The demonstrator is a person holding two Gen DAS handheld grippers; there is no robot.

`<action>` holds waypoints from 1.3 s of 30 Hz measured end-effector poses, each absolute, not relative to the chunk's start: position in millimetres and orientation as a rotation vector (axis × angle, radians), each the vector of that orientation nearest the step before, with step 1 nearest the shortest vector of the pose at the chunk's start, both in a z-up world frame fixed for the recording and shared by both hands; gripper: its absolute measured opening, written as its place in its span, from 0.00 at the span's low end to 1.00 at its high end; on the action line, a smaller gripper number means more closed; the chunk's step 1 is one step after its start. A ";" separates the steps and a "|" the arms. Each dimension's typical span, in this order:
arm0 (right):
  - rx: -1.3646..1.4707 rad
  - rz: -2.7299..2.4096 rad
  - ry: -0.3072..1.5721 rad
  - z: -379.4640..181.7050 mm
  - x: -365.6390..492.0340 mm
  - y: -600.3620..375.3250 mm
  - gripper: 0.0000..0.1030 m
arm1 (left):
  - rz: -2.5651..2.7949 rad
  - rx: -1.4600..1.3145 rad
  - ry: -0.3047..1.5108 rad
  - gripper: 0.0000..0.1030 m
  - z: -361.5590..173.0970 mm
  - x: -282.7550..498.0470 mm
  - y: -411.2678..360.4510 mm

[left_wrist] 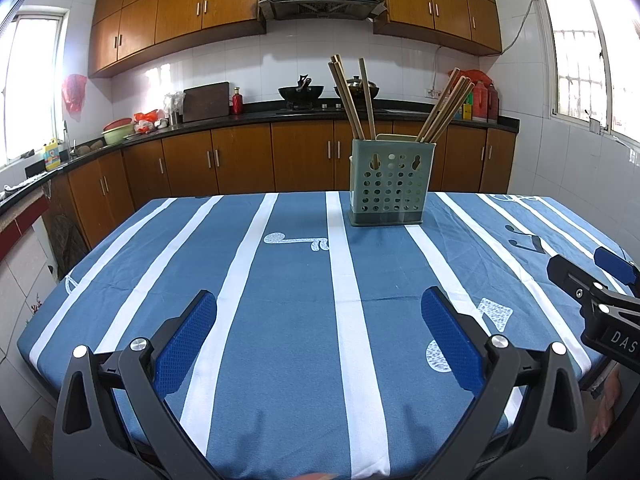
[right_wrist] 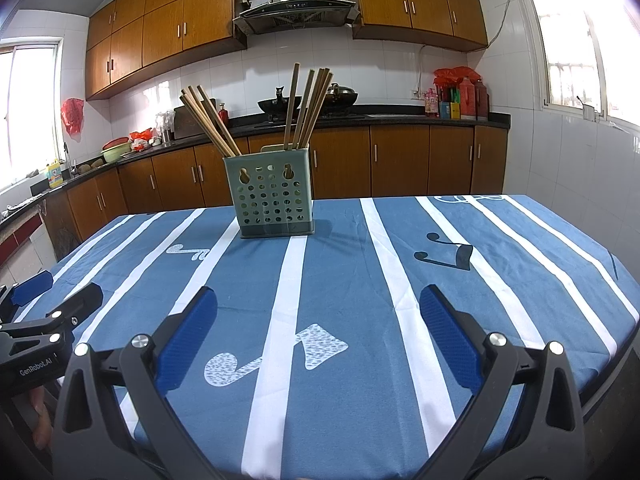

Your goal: Organize utensils

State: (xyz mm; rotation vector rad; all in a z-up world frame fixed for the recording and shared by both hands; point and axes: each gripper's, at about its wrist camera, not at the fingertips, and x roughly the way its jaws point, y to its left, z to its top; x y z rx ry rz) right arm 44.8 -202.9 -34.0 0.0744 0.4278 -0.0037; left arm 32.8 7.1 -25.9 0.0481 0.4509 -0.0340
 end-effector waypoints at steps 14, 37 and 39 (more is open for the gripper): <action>0.076 -0.004 0.428 -34.1 44.9 -202.8 0.96 | -0.034 0.048 0.451 0.98 -25.7 32.8 6.7; 0.077 -0.004 0.429 -33.6 44.6 -202.9 0.96 | -0.028 0.041 0.449 0.98 -29.5 29.3 5.9; 0.078 -0.004 0.428 -33.6 44.5 -202.8 0.96 | -0.029 0.040 0.449 0.98 -29.3 29.1 6.6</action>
